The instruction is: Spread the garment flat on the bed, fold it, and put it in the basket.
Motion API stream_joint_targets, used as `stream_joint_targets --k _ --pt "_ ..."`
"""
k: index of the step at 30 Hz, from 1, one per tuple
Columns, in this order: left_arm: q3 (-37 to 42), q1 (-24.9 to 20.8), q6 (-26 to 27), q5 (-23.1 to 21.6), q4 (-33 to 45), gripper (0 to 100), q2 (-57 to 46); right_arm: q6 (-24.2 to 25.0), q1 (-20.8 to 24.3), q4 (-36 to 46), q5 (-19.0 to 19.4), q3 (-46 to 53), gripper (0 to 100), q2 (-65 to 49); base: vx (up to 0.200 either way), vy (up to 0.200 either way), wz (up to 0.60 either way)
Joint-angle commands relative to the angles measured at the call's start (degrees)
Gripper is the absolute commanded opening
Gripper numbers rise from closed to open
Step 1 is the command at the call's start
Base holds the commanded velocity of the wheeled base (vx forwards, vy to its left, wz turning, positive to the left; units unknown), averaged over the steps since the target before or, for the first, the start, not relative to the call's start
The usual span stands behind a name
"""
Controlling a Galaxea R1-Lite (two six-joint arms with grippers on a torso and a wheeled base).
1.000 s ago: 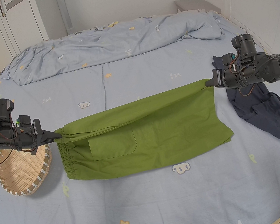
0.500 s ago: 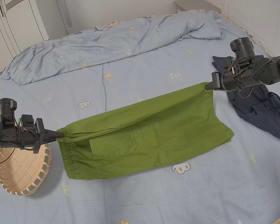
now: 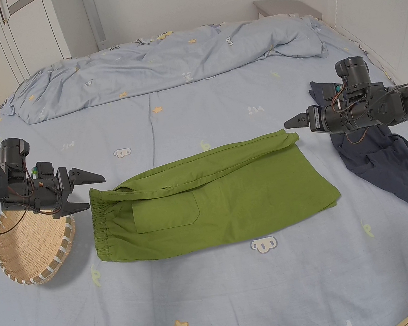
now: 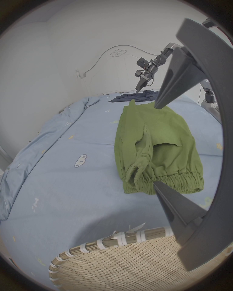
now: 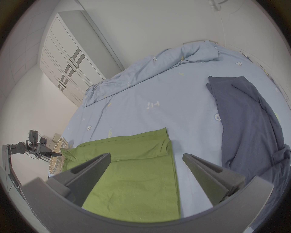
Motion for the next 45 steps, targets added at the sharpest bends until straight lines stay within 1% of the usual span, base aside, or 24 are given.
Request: stream_joint_targets --k 1,5,8,10,12,13,15,17,19,20,23,25,26,27,30,35,37,41,44,45 --pt "0.41 -1.15 -0.54 -0.35 0.50 100 -2.29 0.06 -0.17 -0.13 0.06 0.75 100 0.13 0.000 0.000 0.00" --pt "2.52 -3.88 -0.63 -0.35 0.59 100 -3.79 0.15 -0.61 -0.13 0.06 1.90 100 0.04 0.000 0.000 0.00" --pt "2.34 -5.02 -0.72 0.00 0.23 100 -2.47 0.15 -1.05 -0.13 0.06 1.90 100 -0.05 0.000 0.000 0.00" --pt "1.29 -5.28 -0.63 0.09 -0.03 100 0.52 0.23 -1.22 -0.13 0.15 1.90 100 -0.22 0.000 0.000 0.00" --pt "-0.30 -5.20 -0.63 0.09 -0.03 100 2.54 0.32 -1.22 -0.13 0.15 1.98 100 -0.49 0.000 0.000 0.00" --pt "-2.67 -4.93 -0.63 0.09 -0.03 100 5.00 0.41 -1.31 -0.13 0.15 2.16 100 -0.75 0.000 0.000 0.00" --pt "-4.78 -4.84 -0.72 0.09 -0.03 100 7.38 0.50 -1.40 -0.13 0.15 2.77 100 -1.45 0.000 0.000 0.00" --pt "-9.61 -3.88 -0.89 0.09 -0.56 100 11.59 0.41 -1.93 -0.13 0.24 3.39 100 -2.51 0.000 0.000 0.00" --pt "-12.34 -3.09 -1.69 -0.18 -0.73 100 13.26 0.50 -2.01 -0.13 0.15 3.65 100 -2.95 0.000 0.000 0.00" --pt "-15.24 -2.56 -3.27 -0.44 -1.17 100 14.85 0.32 -2.10 -0.13 0.15 4.18 100 -3.83 0.000 0.000 0.00" --pt "-19.19 -2.38 -5.29 -0.26 -3.63 100 17.66 0.41 -2.63 -0.05 0.15 4.27 100 -4.00 0.000 0.000 0.00" --pt "-21.30 -2.47 -8.80 0.00 -6.09 100 19.15 0.41 -3.16 -0.05 0.15 4.36 100 -4.00 0.000 0.000 0.00" --pt "-21.48 -2.47 -9.24 0.00 -6.53 100 19.24 0.41 -3.16 0.04 0.15 4.36 100 -4.00 0.000 0.000 0.00" --pt "-22.36 -2.47 -11.44 0.09 -8.29 100 19.59 0.41 -3.42 0.04 0.06 4.53 100 -4.09 0.000 0.000 0.00" --pt "-22.36 -2.47 -13.37 0.18 -9.79 100 19.59 0.41 -3.95 -0.05 0.15 5.24 100 -4.18 0.000 0.000 0.00" --pt "-22.27 -2.47 -13.29 0.18 -9.79 100 19.68 0.59 -3.86 -0.05 0.24 5.32 100 -4.09 0.000 0.000 0.00" --pt "-20.51 -2.38 -13.02 0.18 -9.26 100 17.39 0.85 -3.77 -0.05 0.41 5.15 100 -3.92 0.000 0.000 0.00" --pt "-14.01 -1.50 -12.94 -0.35 -9.70 100 8.69 2.17 -3.95 0.04 0.94 4.18 100 -3.92 0.000 0.000 0.00" --pt "-7.68 -0.98 -12.94 -0.70 -9.79 100 0.96 5.60 -4.65 0.13 3.84 4.53 100 -4.00 0.000 0.000 0.00" --pt "-3.55 -0.98 -12.76 -0.70 -9.96 100 -2.38 7.62 -5.88 0.13 7.09 4.88 100 -4.09 0.000 0.000 0.00"
